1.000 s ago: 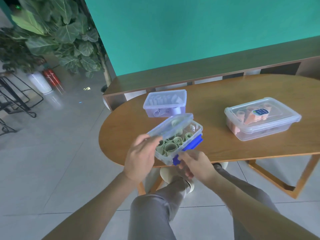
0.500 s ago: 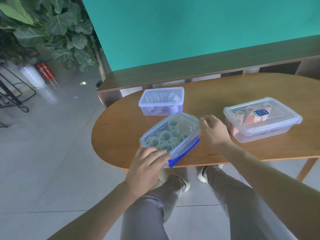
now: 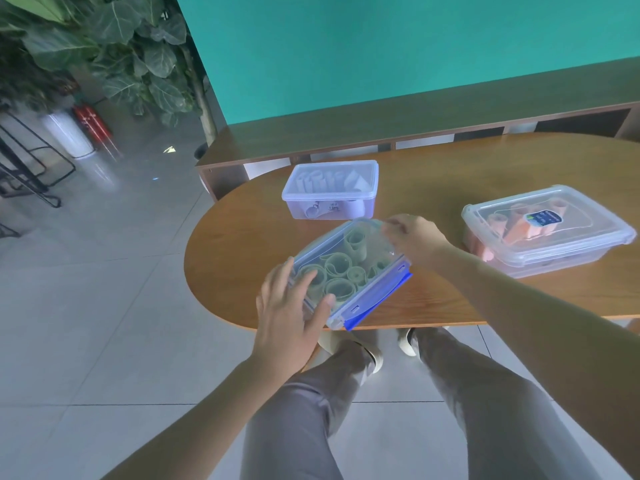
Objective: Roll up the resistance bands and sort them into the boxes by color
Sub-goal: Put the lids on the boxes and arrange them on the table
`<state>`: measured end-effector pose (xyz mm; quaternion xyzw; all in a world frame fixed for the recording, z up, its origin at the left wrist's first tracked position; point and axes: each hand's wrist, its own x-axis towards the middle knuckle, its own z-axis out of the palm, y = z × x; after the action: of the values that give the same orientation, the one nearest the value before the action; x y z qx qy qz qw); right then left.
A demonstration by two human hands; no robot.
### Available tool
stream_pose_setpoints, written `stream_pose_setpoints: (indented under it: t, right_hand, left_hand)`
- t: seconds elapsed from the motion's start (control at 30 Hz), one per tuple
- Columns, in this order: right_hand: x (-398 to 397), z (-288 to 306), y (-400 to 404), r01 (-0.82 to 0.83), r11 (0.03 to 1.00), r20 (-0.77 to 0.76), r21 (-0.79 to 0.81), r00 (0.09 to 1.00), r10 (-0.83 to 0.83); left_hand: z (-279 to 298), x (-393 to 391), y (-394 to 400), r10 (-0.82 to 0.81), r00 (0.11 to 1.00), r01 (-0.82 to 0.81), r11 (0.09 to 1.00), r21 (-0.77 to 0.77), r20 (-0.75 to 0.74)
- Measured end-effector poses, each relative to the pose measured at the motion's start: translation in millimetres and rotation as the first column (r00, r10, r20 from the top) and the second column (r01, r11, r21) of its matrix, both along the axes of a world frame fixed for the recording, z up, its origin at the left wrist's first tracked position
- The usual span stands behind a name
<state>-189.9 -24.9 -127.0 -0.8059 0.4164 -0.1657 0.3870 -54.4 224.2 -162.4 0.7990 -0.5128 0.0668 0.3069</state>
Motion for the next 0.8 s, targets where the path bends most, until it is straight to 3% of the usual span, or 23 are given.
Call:
stream_pose_setpoints:
  t: [0.17, 0.33, 0.43, 0.6, 0.8]
  right_hand:
    - [-0.1, 1.6, -0.5, 0.042, 0.999, 0.02, 0.028, 0.999, -0.043]
    - [1.1, 2.2, -3.5, 0.043, 0.997, -0.018, 0.065, 0.999, -0.042]
    - [2.6, 5.0, -2.5, 0.021, 0.997, -0.041, 0.07, 0.999, -0.019]
    - [2.8, 1.8, -3.9, 0.006, 0.998, -0.038, 0.06, 0.999, -0.003]
    - [-0.9, -4.9, -6.9, -0.007, 0.989, 0.081, 0.151, 0.997, -0.005]
  left_hand:
    - [0.1, -1.2, -13.0, 0.028, 0.991, -0.013, 0.993, 0.119, -0.128]
    - [-0.5, 2.4, -20.4, 0.049, 0.998, -0.037, 0.975, 0.218, -0.051]
    - [0.3, -1.0, -17.6, 0.079, 0.995, -0.089, 0.977, 0.195, 0.058]
    - [5.7, -4.6, -12.4, 0.087, 0.996, -0.091, 0.972, 0.216, 0.027]
    - [5.7, -3.0, -6.8, 0.109, 0.994, -0.109, 0.971, 0.215, 0.011]
